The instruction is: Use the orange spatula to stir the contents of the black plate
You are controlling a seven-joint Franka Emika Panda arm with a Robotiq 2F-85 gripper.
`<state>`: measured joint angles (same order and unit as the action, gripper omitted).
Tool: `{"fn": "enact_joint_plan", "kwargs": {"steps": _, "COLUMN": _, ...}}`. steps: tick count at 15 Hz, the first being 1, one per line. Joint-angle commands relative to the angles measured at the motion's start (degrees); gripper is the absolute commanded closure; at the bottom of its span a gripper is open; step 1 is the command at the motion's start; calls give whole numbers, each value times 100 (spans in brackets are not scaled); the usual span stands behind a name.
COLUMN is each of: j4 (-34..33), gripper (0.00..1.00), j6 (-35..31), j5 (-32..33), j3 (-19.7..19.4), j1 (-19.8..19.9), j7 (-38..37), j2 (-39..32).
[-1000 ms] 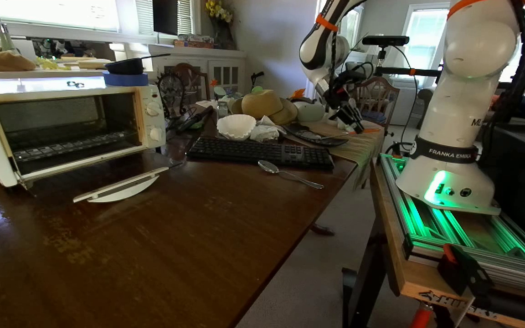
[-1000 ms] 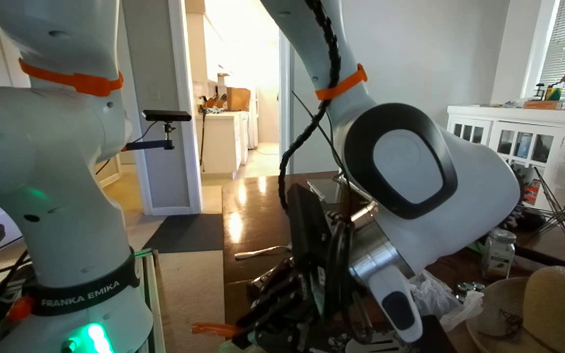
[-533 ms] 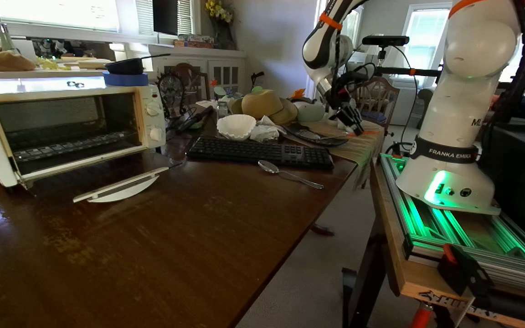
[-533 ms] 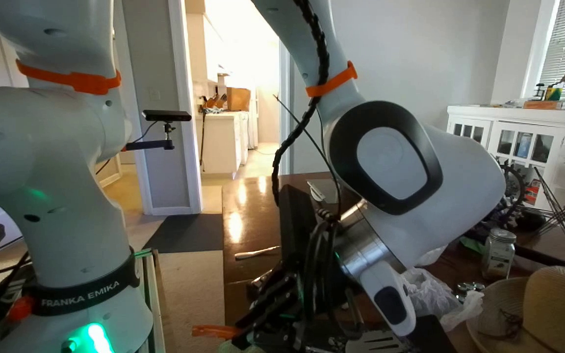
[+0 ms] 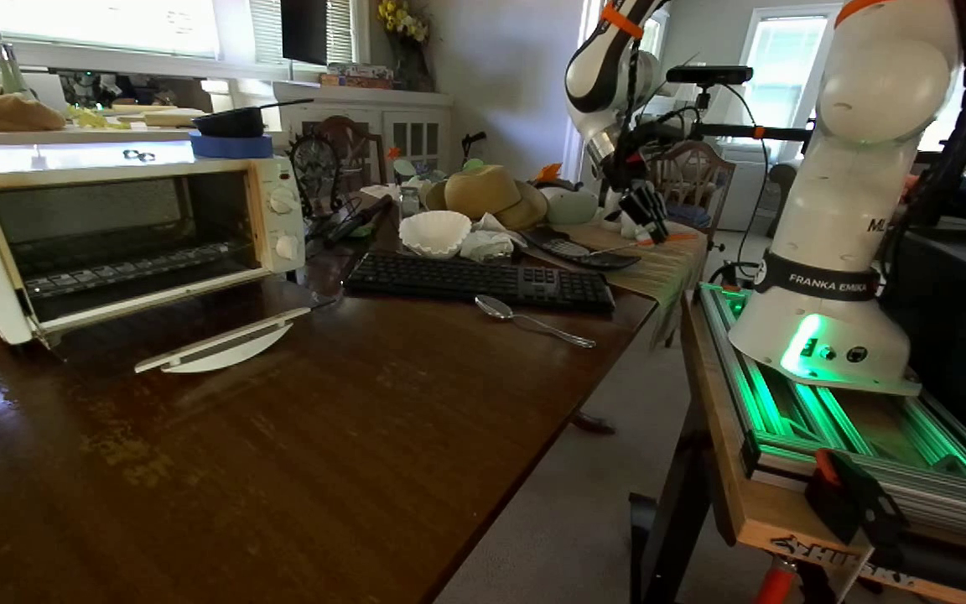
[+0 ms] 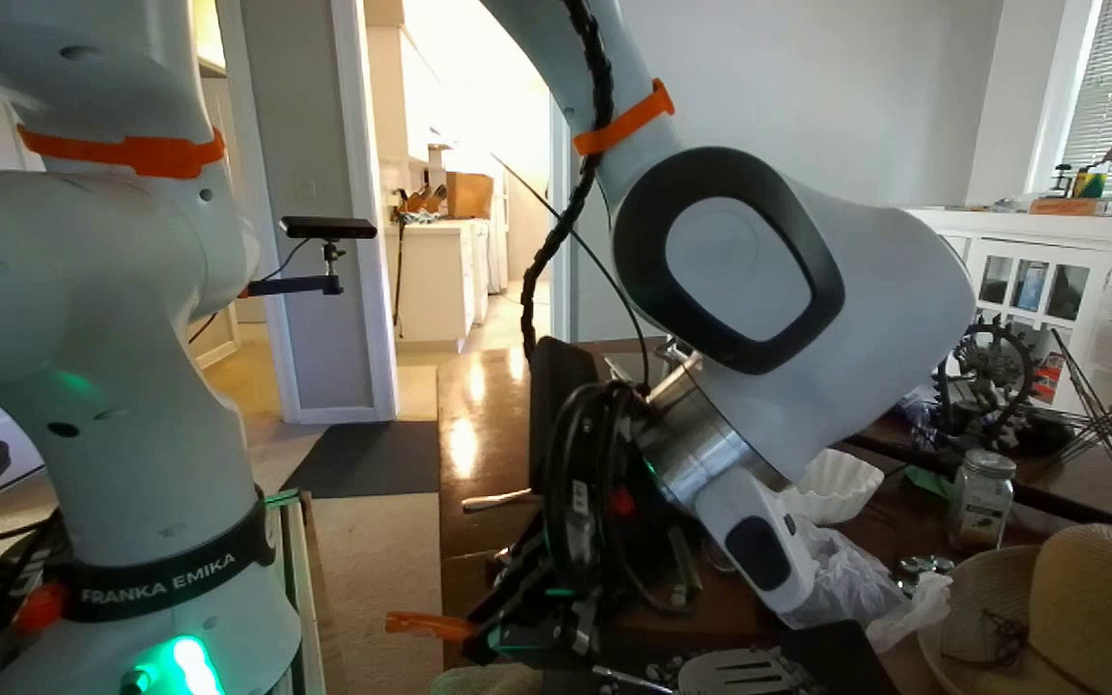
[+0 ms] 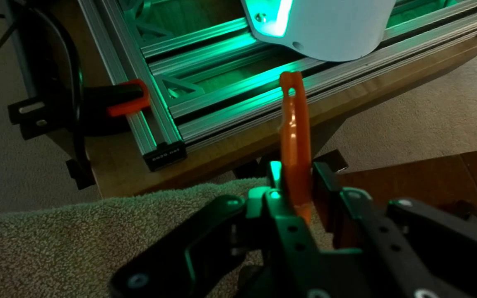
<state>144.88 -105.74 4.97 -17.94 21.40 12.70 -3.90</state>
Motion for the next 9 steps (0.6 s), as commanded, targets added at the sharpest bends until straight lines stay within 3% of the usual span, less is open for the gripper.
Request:
{"fn": "enact_joint_plan", "kwargs": {"steps": 1, "j4": 355, "gripper": 95, "j6": -150, "j5": 135, "j3": -73, "j1": -63, "j7": -189, "j2": 592}}
{"fn": "enact_joint_plan", "kwargs": {"steps": 9, "j4": 626, "gripper": 95, "j6": -120, "j5": 222, "j3": -130, "j1": -23, "j7": -242, "j2": 1296}}
